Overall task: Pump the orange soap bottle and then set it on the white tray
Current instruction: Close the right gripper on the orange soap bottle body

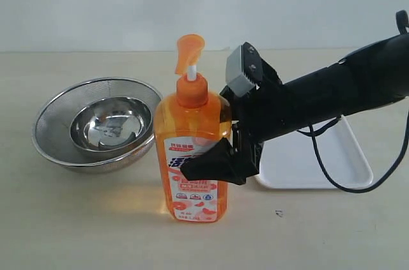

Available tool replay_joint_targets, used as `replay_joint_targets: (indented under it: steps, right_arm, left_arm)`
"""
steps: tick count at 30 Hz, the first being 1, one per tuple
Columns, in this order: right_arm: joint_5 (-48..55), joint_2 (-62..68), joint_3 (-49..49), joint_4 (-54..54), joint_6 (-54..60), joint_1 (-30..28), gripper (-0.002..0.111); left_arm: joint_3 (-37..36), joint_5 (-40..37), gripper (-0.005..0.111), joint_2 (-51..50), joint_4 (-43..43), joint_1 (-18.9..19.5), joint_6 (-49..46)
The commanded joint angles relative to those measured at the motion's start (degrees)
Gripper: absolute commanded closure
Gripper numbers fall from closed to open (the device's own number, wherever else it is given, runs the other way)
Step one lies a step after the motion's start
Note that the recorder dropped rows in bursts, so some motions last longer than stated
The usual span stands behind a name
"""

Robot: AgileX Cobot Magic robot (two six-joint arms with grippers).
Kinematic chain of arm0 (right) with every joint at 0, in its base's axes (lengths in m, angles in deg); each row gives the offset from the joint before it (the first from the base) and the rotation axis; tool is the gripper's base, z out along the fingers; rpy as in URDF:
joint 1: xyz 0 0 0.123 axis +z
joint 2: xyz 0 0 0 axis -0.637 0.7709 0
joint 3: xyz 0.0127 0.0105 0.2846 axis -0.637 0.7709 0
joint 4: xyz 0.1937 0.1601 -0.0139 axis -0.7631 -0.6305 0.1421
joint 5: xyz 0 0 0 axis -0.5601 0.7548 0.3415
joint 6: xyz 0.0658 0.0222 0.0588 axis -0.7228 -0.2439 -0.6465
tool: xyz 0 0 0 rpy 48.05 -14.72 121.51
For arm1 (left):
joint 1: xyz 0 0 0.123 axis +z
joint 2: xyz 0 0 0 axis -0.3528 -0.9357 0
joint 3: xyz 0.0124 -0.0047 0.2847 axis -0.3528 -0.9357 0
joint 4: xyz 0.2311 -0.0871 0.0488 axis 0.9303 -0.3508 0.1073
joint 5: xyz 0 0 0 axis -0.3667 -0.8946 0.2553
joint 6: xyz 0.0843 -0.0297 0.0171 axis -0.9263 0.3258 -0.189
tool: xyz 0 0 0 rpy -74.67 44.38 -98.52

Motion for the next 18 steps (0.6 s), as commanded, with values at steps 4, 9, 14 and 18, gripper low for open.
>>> replay_joint_targets:
  steps: [4, 9, 14, 18]
  right_arm:
    - [0.93, -0.01, -0.23, -0.50, -0.12, 0.15, 0.008]
    - [0.93, -0.01, -0.23, -0.50, -0.12, 0.15, 0.008]
    - [0.93, -0.01, -0.23, -0.50, -0.12, 0.15, 0.008]
    - [0.49, -0.01, -0.23, -0.50, -0.27, 0.15, 0.008]
  left_arm:
    - [-0.21, 0.42, 0.102, 0.17, 0.09, 0.18, -0.47]
    - [-0.21, 0.42, 0.102, 0.17, 0.09, 0.18, -0.47]
    - [-0.21, 0.42, 0.102, 0.17, 0.09, 0.18, -0.47]
    - [-0.21, 0.42, 0.102, 0.17, 0.09, 0.18, -0.47]
